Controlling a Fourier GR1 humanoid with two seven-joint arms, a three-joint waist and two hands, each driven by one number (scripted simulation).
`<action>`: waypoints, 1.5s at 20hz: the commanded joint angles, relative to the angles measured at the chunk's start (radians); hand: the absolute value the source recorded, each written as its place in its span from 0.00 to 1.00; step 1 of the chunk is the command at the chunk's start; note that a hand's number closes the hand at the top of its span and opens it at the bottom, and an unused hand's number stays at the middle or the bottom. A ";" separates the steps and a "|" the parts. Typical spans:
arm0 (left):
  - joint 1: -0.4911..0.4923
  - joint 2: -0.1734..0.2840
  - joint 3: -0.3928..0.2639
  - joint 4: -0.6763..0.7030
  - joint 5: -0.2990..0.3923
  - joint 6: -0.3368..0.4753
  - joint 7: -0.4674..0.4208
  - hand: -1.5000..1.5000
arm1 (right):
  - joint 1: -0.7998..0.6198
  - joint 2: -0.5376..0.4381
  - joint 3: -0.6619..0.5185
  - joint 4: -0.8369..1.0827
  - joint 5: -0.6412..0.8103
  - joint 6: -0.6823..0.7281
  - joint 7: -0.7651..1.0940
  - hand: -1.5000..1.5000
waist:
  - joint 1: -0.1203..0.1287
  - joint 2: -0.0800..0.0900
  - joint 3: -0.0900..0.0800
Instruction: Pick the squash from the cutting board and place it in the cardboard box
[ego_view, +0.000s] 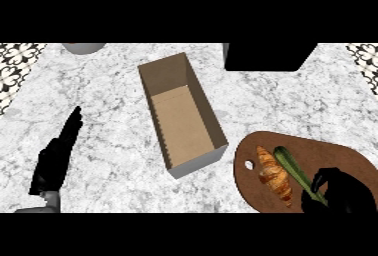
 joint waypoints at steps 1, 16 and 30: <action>-0.005 0.007 0.008 -0.035 0.002 -0.002 0.019 0.50 | -0.051 0.012 0.162 -0.068 0.123 0.062 0.013 1.00 | 0.003 -0.001 0.001; 0.038 -0.008 0.008 -0.045 0.004 -0.026 0.020 0.50 | -0.140 0.140 0.328 -0.498 0.115 0.028 -0.024 1.00 | -0.002 -0.004 0.001; -0.074 -0.012 0.039 -0.002 -0.012 -0.027 0.066 0.50 | -0.771 0.298 0.201 -0.109 -0.028 0.106 0.159 1.00 | 0.003 0.002 0.001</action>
